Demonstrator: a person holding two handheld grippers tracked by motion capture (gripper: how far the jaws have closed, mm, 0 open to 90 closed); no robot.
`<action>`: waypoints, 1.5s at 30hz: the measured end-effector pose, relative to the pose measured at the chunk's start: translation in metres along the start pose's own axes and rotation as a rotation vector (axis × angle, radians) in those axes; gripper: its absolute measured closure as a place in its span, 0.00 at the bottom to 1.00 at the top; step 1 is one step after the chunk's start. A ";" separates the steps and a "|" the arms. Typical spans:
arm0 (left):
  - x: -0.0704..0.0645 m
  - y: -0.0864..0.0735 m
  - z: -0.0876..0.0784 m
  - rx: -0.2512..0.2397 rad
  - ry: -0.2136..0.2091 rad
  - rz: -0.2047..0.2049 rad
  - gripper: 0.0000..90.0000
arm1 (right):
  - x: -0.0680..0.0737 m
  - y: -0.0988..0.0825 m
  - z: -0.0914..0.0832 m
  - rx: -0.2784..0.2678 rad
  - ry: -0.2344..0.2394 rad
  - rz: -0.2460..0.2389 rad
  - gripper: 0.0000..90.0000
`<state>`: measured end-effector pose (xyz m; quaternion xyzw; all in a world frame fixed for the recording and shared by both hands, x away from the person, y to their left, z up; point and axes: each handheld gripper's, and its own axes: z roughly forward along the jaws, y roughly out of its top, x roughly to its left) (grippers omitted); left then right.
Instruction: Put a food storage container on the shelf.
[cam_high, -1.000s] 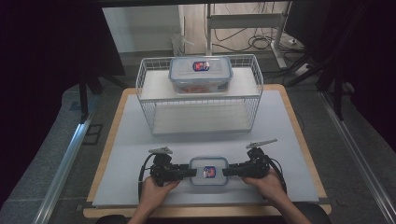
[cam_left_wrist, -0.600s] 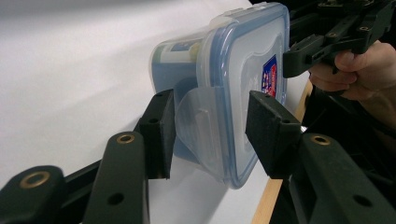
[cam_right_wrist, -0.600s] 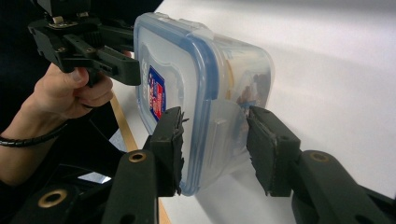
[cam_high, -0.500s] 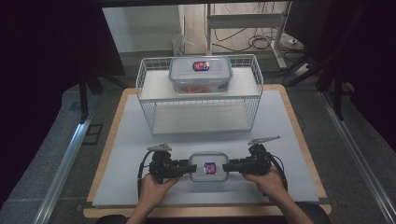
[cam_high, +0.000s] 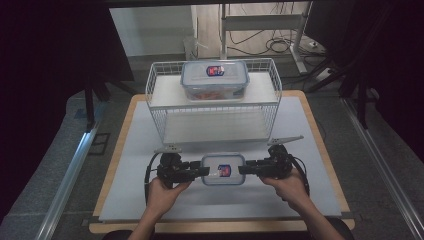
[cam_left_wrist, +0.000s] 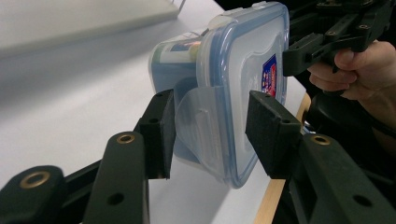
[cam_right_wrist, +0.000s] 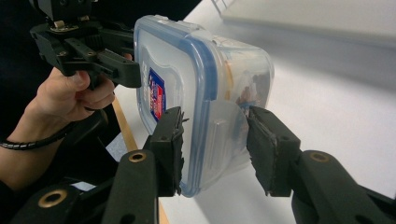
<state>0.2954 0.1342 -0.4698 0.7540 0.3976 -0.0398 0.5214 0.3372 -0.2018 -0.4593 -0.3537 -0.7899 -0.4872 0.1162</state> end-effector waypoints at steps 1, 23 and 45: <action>-0.001 0.003 -0.001 -0.004 0.002 0.007 0.59 | 0.001 0.002 -0.001 -0.001 -0.002 -0.002 0.63; -0.011 0.066 -0.024 -0.068 0.059 0.084 0.58 | 0.017 0.065 -0.020 -0.074 -0.026 -0.085 0.63; -0.013 0.132 -0.050 -0.130 0.085 0.116 0.58 | 0.032 0.136 -0.038 -0.150 -0.046 -0.140 0.63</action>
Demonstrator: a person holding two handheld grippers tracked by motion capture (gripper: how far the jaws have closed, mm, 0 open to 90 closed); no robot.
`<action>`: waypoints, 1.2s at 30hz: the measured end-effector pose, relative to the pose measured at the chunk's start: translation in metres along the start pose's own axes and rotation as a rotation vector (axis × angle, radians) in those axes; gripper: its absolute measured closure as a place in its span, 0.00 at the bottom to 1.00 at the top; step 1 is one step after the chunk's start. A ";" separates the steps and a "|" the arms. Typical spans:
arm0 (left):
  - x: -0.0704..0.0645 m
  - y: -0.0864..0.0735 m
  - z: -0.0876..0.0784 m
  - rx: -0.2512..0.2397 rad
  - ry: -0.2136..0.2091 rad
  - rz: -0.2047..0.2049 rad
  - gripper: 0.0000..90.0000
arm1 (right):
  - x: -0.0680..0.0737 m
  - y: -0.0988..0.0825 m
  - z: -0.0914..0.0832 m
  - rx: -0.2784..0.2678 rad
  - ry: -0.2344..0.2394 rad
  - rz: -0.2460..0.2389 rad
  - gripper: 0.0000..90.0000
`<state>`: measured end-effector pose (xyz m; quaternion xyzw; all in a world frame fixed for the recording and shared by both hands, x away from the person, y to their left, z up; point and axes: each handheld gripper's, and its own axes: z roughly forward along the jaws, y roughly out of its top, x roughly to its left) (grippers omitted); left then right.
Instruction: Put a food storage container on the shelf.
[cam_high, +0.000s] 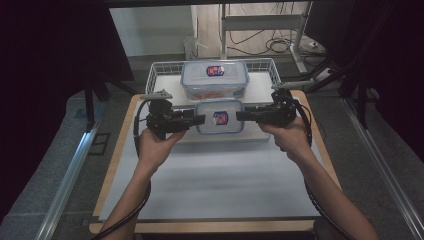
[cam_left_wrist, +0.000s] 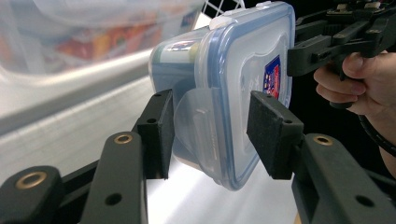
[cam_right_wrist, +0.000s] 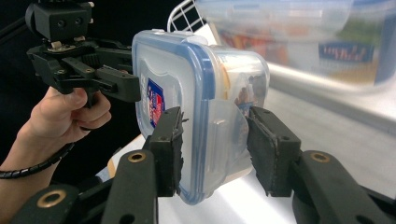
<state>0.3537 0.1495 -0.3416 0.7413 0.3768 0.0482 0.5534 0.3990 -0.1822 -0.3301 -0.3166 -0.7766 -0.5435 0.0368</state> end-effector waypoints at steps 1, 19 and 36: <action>0.000 0.001 -0.001 -0.001 0.002 0.000 0.58 | 0.000 0.004 0.000 -0.004 0.001 -0.006 0.63; 0.008 0.050 -0.008 -0.022 0.027 0.028 0.58 | -0.004 0.049 -0.002 -0.060 0.003 -0.009 0.62; 0.025 0.086 -0.008 -0.039 0.026 0.011 0.58 | -0.014 0.082 0.003 -0.113 -0.002 0.020 0.62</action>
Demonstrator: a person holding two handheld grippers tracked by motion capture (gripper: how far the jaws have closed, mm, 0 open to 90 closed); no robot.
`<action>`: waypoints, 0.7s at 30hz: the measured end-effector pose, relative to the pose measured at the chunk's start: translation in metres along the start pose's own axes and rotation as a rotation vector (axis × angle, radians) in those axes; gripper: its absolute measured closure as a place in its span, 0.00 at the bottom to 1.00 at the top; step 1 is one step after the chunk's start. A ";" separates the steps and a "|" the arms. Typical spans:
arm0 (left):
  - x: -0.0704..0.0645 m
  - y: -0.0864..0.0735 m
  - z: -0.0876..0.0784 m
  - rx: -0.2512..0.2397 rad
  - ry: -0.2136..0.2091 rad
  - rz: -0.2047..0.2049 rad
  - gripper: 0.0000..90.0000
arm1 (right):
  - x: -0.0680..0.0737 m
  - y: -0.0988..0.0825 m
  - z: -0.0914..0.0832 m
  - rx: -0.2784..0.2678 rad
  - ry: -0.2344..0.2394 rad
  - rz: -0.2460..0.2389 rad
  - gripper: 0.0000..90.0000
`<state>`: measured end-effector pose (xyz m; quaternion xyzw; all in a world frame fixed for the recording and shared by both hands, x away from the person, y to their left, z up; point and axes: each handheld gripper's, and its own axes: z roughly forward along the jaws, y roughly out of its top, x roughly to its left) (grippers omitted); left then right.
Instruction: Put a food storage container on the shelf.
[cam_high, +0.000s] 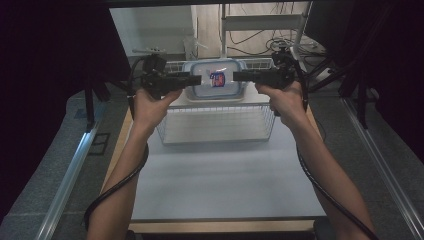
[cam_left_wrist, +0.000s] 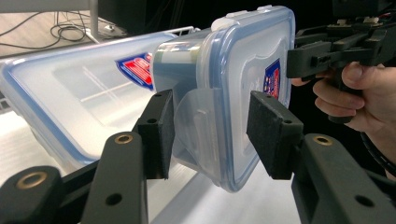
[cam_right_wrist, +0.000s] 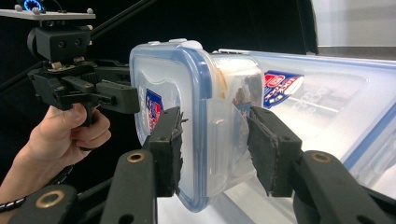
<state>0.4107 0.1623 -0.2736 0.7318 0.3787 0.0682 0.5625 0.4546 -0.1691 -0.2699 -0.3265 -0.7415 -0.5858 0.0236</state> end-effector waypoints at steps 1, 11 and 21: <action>0.001 0.002 0.000 0.000 0.001 -0.006 0.58 | -0.001 0.001 0.001 -0.001 0.001 0.003 0.62; 0.015 0.017 0.005 0.002 0.004 -0.035 0.58 | -0.011 0.013 0.009 -0.015 -0.003 0.036 0.62; 0.026 0.023 0.013 0.001 0.020 -0.079 0.58 | -0.022 0.022 0.018 -0.005 -0.024 0.060 0.61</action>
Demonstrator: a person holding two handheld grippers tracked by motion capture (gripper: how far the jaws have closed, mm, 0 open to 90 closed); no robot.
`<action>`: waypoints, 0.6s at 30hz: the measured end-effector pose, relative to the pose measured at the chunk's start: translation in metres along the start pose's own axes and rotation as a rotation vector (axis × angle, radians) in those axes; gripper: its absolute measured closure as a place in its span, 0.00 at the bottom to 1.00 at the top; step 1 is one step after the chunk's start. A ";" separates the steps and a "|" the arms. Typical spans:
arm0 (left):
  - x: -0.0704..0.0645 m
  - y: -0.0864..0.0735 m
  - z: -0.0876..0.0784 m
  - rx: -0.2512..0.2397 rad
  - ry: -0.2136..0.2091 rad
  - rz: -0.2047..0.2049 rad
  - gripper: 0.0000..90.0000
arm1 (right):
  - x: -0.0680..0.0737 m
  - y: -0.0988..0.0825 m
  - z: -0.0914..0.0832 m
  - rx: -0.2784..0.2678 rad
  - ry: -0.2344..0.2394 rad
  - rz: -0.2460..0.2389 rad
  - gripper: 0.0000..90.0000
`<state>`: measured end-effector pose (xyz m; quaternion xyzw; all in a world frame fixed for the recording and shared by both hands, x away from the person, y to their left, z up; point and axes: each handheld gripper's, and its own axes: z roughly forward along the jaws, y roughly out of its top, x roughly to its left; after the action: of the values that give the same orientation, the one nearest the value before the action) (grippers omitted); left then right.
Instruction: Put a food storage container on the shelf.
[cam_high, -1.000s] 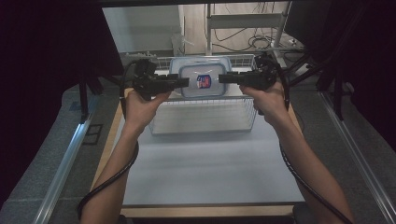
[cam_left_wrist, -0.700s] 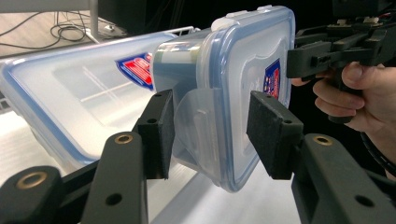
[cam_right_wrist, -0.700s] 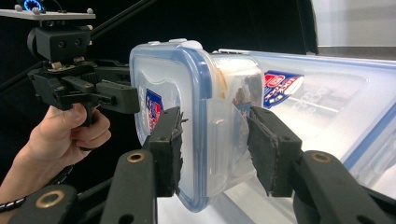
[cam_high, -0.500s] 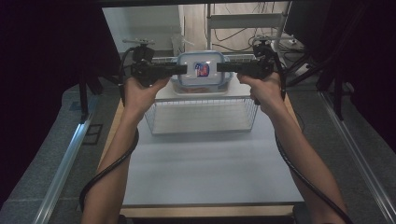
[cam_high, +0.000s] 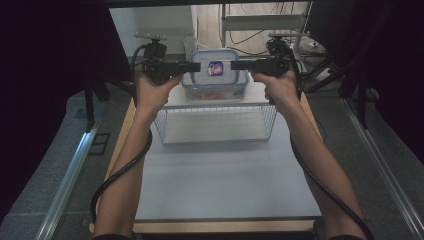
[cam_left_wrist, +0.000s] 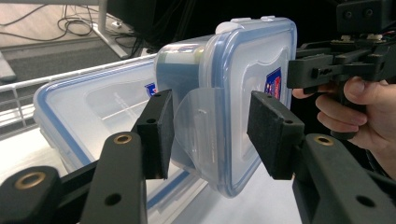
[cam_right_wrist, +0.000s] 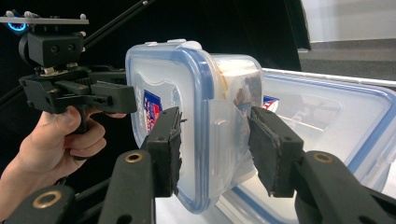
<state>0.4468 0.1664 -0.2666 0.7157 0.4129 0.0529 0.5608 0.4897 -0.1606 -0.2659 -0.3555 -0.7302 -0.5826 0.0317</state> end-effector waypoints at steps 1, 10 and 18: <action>0.001 0.001 0.000 -0.001 0.000 -0.002 0.58 | -0.001 0.000 0.001 -0.002 0.001 0.004 0.61; 0.004 0.003 0.002 0.001 0.001 -0.022 0.57 | -0.005 0.004 0.003 0.005 0.008 0.043 0.61; 0.004 0.005 0.008 0.001 0.031 -0.012 0.53 | -0.008 0.006 0.008 -0.010 -0.003 0.054 0.58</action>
<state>0.4561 0.1631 -0.2671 0.7126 0.4259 0.0605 0.5543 0.5022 -0.1572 -0.2669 -0.3762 -0.7174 -0.5846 0.0449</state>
